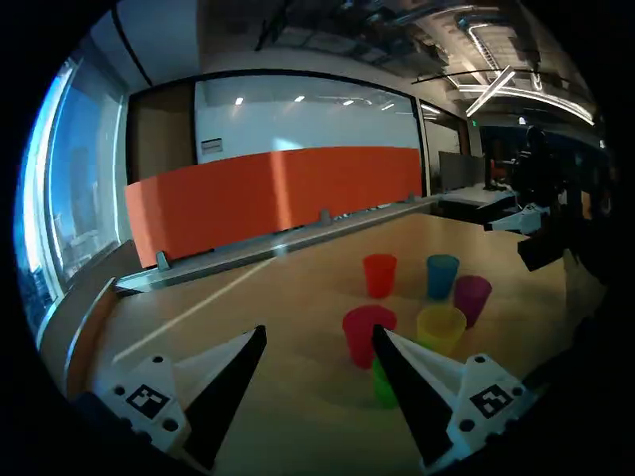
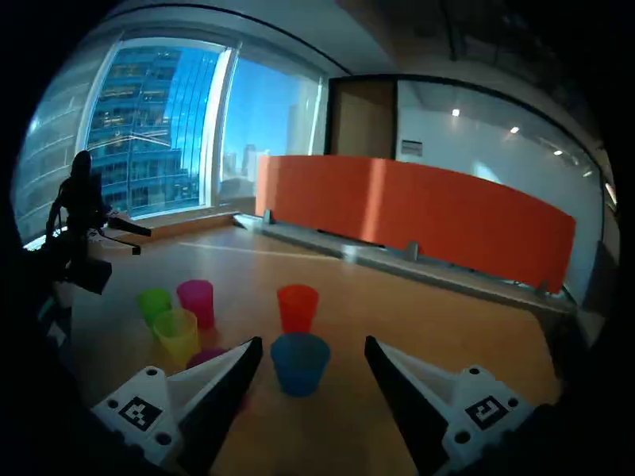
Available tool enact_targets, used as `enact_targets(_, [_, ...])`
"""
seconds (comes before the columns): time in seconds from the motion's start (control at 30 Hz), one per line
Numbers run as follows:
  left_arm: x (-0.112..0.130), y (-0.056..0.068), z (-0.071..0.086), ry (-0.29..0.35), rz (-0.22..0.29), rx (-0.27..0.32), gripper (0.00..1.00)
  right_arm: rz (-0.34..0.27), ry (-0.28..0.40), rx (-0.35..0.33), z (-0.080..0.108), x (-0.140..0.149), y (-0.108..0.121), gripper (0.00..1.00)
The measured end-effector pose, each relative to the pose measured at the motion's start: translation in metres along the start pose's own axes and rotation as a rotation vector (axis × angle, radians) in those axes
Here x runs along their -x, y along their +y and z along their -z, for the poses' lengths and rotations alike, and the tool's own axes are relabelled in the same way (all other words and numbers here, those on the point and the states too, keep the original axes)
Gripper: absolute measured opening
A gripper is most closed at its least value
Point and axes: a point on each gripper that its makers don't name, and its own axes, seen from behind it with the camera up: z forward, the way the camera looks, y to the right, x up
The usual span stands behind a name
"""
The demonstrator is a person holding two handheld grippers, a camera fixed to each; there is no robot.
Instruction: Pour water
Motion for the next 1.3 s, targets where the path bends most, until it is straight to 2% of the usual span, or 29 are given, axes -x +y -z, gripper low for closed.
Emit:
enact_targets(0.27, [-0.021,-0.015,0.002,0.097,0.017,-0.108,0.99,0.001,0.104,0.131,0.011,-0.022,0.013,1.0])
enact_targets(0.47, [-0.036,-0.026,0.005,0.163,0.068,-0.184,0.99,-0.029,0.174,0.242,0.018,-0.035,0.031,1.0])
enact_targets(0.7, [-0.046,-0.047,0.015,0.223,0.134,-0.281,0.99,-0.052,0.221,0.372,0.023,-0.041,0.054,1.0])
enact_targets(0.9, [-0.043,-0.052,0.017,0.238,0.164,-0.314,0.99,-0.046,0.248,0.484,0.027,-0.041,0.07,1.0])
enact_targets(1.1, [-0.043,-0.059,0.019,0.245,0.155,-0.361,0.99,-0.06,0.263,0.544,0.03,-0.04,0.077,1.0])
enact_targets(1.3, [-0.047,-0.061,0.021,0.266,0.175,-0.37,0.99,-0.075,0.27,0.557,0.034,-0.043,0.074,1.0])
